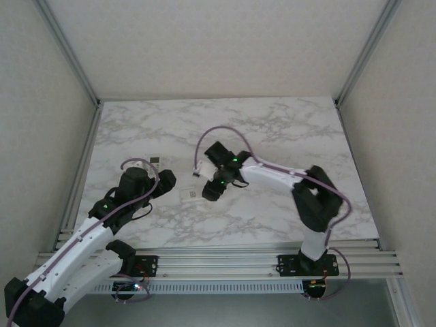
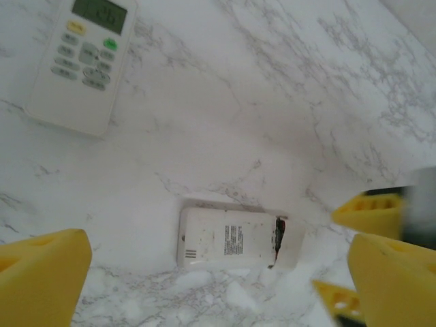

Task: Load the batteries into the remote control

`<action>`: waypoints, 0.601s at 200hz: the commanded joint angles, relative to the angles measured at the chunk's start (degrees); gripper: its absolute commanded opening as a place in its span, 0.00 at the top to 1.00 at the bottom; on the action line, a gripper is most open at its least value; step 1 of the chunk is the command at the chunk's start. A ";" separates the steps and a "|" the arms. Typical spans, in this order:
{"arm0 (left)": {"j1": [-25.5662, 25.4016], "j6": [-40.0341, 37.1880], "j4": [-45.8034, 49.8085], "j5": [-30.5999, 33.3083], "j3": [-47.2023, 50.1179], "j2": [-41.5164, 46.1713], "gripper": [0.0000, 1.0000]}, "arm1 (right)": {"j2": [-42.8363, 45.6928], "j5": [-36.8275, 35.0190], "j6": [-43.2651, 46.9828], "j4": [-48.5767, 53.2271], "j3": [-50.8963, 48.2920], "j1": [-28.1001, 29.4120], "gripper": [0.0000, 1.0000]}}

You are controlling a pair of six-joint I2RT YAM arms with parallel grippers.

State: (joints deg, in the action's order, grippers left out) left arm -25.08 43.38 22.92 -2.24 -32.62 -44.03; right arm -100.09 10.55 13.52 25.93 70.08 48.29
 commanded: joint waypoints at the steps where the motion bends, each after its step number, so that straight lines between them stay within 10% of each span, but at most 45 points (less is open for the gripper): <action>1: -0.34 2.98 -1.89 -5.44 2.72 -2.36 0.10 | 7.63 1.76 -36.17 -13.95 -10.71 -2.42 0.34; 35: -1.70 2.70 -4.53 -8.81 5.59 -8.32 0.27 | 8.31 3.98 -59.04 -17.29 -17.21 -2.32 0.39; 120: -6.36 -0.44 -7.50 -5.63 1.01 -26.10 0.46 | -2.33 -0.47 -52.26 -13.84 -9.68 -1.81 0.60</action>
State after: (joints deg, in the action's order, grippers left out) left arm -30.50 44.14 17.52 -9.65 -29.50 -67.75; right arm -100.55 12.10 -39.70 11.55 57.82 46.17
